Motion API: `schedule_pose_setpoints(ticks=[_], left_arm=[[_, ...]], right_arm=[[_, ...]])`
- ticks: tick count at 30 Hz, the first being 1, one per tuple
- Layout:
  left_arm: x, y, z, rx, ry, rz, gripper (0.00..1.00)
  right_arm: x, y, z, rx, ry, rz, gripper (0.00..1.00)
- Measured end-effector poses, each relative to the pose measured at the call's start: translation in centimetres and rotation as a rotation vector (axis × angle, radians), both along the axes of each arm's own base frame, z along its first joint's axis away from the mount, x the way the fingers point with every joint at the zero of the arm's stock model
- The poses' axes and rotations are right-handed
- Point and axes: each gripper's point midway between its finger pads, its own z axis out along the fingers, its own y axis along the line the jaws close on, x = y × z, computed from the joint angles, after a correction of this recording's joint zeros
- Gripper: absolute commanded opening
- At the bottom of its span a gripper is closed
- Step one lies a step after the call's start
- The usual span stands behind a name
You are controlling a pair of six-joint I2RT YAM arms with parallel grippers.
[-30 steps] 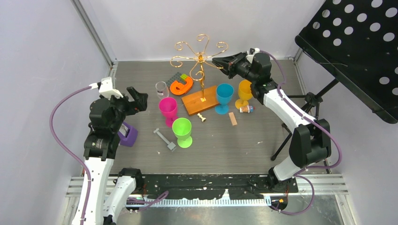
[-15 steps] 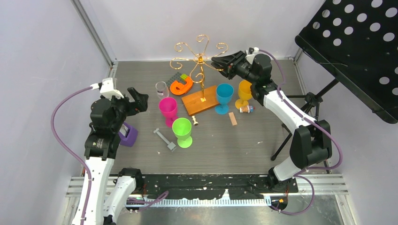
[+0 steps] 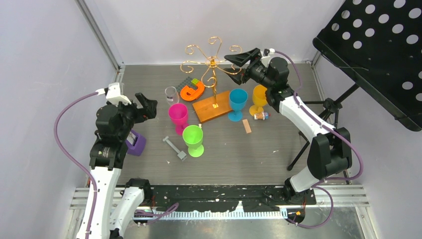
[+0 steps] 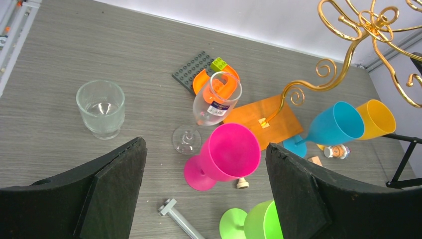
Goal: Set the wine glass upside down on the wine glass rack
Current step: Move the wine rack to the center of the board.
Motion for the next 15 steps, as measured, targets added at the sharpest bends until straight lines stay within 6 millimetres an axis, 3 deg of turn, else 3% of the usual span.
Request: schedule_pose_setpoints(ticks=[6, 15], left_arm=[[0.1, 0.0, -0.1, 0.000, 0.003, 0.000, 0.88], [0.2, 0.0, -0.3, 0.001, 0.011, 0.000, 0.88]], right_arm=[[0.1, -1.0, -0.8, -0.022, -0.001, -0.036, 0.74], [0.0, -4.4, -1.0, -0.065, -0.034, -0.145, 0.74]])
